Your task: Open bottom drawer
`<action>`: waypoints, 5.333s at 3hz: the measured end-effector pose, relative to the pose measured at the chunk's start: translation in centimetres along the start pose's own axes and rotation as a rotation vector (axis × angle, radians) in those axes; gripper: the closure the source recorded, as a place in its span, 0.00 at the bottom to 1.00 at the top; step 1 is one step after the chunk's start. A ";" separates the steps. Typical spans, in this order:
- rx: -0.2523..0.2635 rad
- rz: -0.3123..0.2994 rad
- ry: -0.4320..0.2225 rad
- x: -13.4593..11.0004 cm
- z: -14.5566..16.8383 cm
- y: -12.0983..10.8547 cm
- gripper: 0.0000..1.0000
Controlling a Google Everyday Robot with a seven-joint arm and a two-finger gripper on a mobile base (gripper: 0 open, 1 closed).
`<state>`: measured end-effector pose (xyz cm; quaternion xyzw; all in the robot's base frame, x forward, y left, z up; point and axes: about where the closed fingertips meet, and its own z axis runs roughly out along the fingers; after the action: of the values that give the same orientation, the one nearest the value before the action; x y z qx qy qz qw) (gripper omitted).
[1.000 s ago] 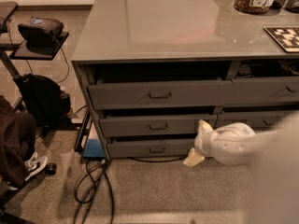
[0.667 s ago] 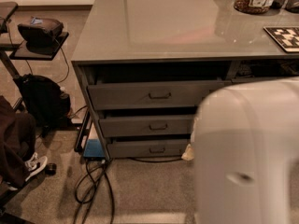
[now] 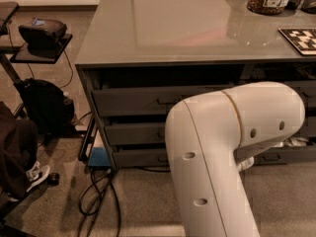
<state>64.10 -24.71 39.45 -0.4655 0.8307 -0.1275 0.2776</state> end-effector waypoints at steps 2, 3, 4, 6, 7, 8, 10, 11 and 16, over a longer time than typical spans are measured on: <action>-0.004 -0.019 -0.061 0.1 0.5 -0.4 0.00; -0.006 0.085 -0.213 -0.9 3.1 -0.6 0.00; 0.032 0.241 -0.363 -0.6 4.7 -2.7 0.00; 0.009 0.133 -0.423 0.8 6.2 -2.7 0.00; 0.009 0.133 -0.423 0.8 6.2 -2.7 0.00; 0.035 0.100 -0.427 1.0 7.0 -2.5 0.00; 0.176 0.018 -0.471 2.8 14.9 1.2 0.00; 0.186 -0.054 -0.463 2.9 15.3 1.9 0.00; 0.313 -0.425 -0.284 -0.8 22.5 5.6 0.00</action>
Offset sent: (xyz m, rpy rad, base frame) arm 0.0243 -0.0225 -0.0065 0.1570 -0.1455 0.2180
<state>73.57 -19.99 18.83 -0.5936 0.6377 -0.2428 0.4267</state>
